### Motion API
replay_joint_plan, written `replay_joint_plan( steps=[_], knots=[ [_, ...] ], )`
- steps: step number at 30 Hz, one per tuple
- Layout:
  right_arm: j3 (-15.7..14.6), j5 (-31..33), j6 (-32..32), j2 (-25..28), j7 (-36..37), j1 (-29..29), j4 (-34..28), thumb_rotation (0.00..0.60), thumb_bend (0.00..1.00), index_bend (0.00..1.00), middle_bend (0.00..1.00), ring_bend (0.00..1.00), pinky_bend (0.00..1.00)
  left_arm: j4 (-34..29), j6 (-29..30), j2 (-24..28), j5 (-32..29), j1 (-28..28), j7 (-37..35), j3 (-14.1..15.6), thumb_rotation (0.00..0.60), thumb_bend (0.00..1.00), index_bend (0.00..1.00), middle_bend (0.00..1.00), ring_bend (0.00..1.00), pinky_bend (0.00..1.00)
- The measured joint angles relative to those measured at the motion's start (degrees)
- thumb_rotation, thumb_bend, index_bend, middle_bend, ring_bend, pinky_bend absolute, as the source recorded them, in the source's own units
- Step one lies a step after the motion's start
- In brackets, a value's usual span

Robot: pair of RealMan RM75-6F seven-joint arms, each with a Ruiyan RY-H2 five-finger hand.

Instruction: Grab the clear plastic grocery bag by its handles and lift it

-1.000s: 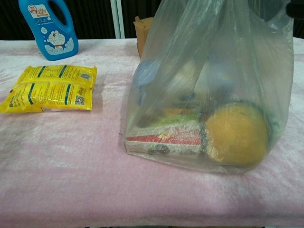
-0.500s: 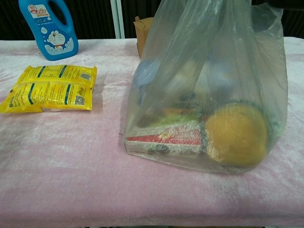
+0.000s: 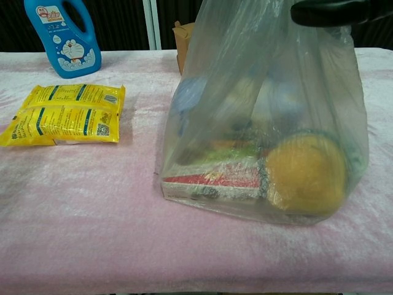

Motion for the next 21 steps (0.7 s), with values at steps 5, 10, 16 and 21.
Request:
replay_joint_plan(
  steps=[5, 10, 16, 21],
  knots=[
    [1.81, 3.93, -0.43, -2.04, -2.05, 2.06, 0.0, 0.6, 0.18, 0.15, 0.22, 0.25, 0.28, -0.31, -0.37, 0.18, -0.39, -0.06, -0.2, -0.06, 0.6, 0.04, 0.01, 0.0, 0.04, 0.01],
    [3.55, 7.55, -0.68, -3.66, -3.64, 4.0, 0.01, 0.6, 0.17, 0.15, 0.22, 0.25, 0.28, -0.63, -0.63, 0.33, -0.75, -0.11, -0.47, -0.17, 0.6, 0.04, 0.01, 0.0, 0.04, 0.01],
    [6.22, 11.45, -1.8, -5.25, -2.21, 6.36, 0.0, 0.6, 0.17, 0.16, 0.22, 0.25, 0.28, -0.98, -0.98, 0.45, -1.28, -0.13, -0.94, -0.3, 0.6, 0.04, 0.01, 0.0, 0.04, 0.01],
    [8.27, 13.46, -4.29, -5.31, 2.93, 7.7, 0.0, 0.6, 0.17, 0.16, 0.22, 0.25, 0.28, -1.25, -1.35, 0.64, -1.55, -0.21, -1.19, -0.34, 0.6, 0.04, 0.01, 0.0, 0.04, 0.02]
  ],
)
